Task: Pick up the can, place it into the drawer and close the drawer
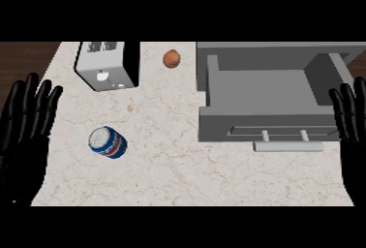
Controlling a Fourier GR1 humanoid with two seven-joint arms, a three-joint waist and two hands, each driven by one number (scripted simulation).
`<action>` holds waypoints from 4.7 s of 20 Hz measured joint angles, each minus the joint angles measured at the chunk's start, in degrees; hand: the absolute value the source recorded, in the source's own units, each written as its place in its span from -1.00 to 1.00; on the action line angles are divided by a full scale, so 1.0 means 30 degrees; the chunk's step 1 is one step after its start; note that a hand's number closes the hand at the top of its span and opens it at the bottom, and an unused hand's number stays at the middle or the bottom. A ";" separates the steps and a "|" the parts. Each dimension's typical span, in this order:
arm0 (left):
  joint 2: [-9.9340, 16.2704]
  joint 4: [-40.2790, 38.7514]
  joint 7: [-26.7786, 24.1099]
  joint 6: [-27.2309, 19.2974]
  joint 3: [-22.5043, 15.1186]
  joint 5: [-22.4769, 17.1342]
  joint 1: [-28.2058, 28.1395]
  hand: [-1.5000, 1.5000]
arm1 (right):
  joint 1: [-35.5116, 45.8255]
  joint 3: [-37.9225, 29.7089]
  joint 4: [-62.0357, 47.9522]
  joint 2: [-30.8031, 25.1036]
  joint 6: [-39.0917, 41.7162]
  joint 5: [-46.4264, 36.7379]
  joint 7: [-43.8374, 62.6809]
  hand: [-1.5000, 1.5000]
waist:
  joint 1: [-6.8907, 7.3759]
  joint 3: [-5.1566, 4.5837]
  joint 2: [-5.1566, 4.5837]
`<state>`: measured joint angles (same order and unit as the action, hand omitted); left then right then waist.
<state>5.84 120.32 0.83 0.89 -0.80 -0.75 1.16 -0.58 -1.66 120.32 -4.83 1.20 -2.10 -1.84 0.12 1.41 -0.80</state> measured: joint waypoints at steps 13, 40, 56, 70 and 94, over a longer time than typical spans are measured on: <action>0.6749 -0.4039 0.1230 1.0797 0.1669 -0.9404 -0.0211 -1.00 | -0.1773 -0.1037 -0.0332 0.0498 -0.1009 0.0728 0.3281 -1.00 | -0.0288 -0.0486 0.0177; 1.2483 -0.9268 0.6295 1.4412 0.3710 -2.0727 0.0796 -1.00 | -0.6881 -0.6450 0.0307 -0.0873 0.3660 0.6067 0.1543 -1.00 | -0.0207 -0.0256 0.0442; 0.8984 -1.1482 0.7522 1.3076 0.2430 -1.7474 0.2871 -1.00 | -0.7764 -0.9021 0.0919 -0.0965 0.5733 0.8064 0.2058 -1.00 | -0.0205 -0.0459 0.0283; 0.5289 -1.5529 0.2778 1.4108 0.2484 -0.9250 0.3289 -1.00 | -0.8235 -1.0986 0.1256 -0.0654 0.7445 0.9523 0.2767 -1.00 | -0.0248 -0.0485 0.0260; 0.5591 -3.0139 -0.8844 1.3278 0.2775 0.0476 0.7655 -1.00 | -0.8008 -1.2794 0.1478 0.0331 0.9441 1.0018 0.3385 -1.00 | -0.0431 -0.0501 0.0184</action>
<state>22.61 29.90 -25.70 40.73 7.53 0.67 24.12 -24.60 -40.04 124.76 -3.83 29.53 27.96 8.31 -1.17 -0.09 -0.25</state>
